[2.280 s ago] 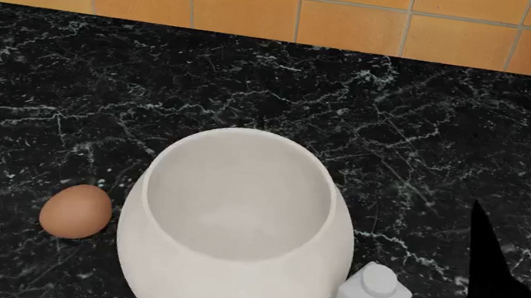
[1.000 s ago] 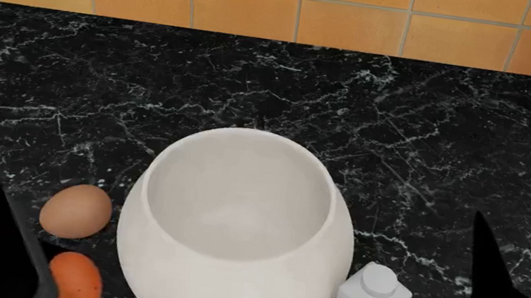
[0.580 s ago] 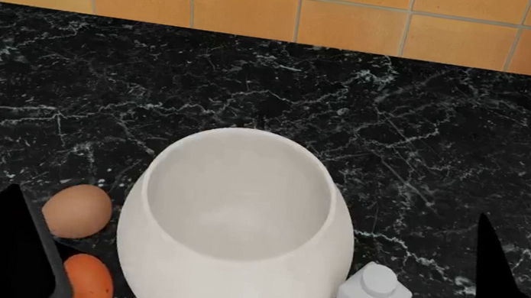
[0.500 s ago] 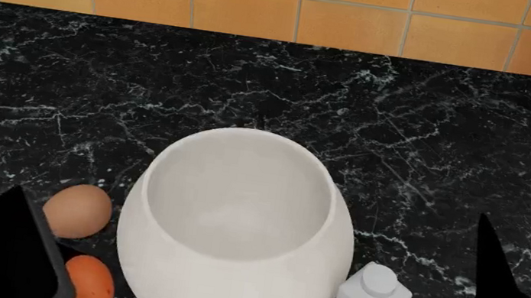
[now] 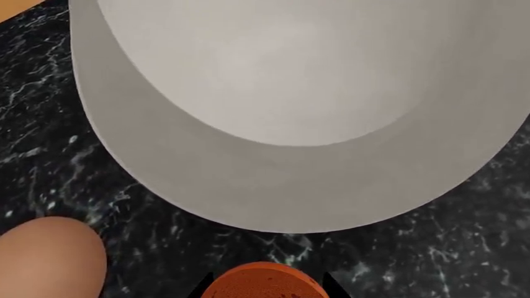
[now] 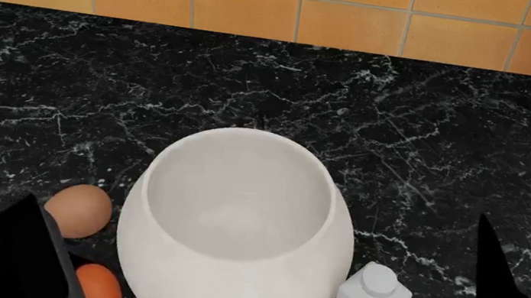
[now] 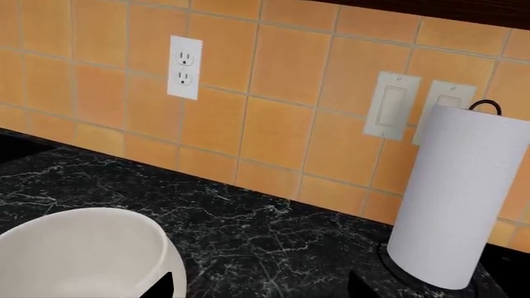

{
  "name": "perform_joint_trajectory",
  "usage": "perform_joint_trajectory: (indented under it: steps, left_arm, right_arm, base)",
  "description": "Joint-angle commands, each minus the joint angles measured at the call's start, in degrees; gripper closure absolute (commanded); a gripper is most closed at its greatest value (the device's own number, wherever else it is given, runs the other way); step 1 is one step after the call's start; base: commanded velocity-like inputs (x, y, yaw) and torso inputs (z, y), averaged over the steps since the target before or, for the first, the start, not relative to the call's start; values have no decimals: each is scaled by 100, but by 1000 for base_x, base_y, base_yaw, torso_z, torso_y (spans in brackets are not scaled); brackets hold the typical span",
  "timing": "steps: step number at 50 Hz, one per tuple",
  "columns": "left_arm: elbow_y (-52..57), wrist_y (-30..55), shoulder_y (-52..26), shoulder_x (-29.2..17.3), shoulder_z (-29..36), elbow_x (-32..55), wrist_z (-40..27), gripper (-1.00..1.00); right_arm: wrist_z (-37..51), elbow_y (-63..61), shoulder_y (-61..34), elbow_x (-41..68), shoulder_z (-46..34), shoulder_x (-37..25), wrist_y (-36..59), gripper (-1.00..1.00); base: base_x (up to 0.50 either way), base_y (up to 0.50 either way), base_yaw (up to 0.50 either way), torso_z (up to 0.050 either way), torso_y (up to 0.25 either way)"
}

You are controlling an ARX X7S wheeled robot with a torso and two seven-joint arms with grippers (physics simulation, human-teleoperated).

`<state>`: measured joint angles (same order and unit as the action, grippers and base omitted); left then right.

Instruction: Place the eggs and milk next to the bowl.

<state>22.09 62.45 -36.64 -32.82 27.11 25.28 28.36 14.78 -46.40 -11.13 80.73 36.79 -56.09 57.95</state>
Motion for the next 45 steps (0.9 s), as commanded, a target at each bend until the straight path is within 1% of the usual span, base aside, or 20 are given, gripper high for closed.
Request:
perform_joint_trajectory:
  steps: [1, 29, 36, 37, 45]
  left_arm:
    - [-224, -183, -25, 120, -40, 168, 109, 100]
    - [-447, -430, 122, 116, 76, 108, 105, 100]
    - [-436, -340, 120, 107, 53, 172, 107, 100]
    - [-448, -318, 112, 128, 23, 185, 83, -100]
    - [-479, -352, 115, 130, 45, 159, 50, -100]
  right_arm:
    - [-54, 52, 56, 43, 182, 37, -19, -100]
    - [-35, 46, 79, 30, 142, 27, -59, -100]
    - [1, 54, 55, 66, 115, 4, -70, -100]
    - [-3, 55, 56, 62, 111, 3, -72, -100]
    - [-45, 77, 64, -17, 57, 33, -100, -100]
  base:
    - [0, 0, 0, 0, 0]
    - [0, 0, 0, 0, 0]
    - [1, 0, -1, 0, 0]
    - [0, 0, 0, 0, 0]
    - [0, 0, -1, 0, 0]
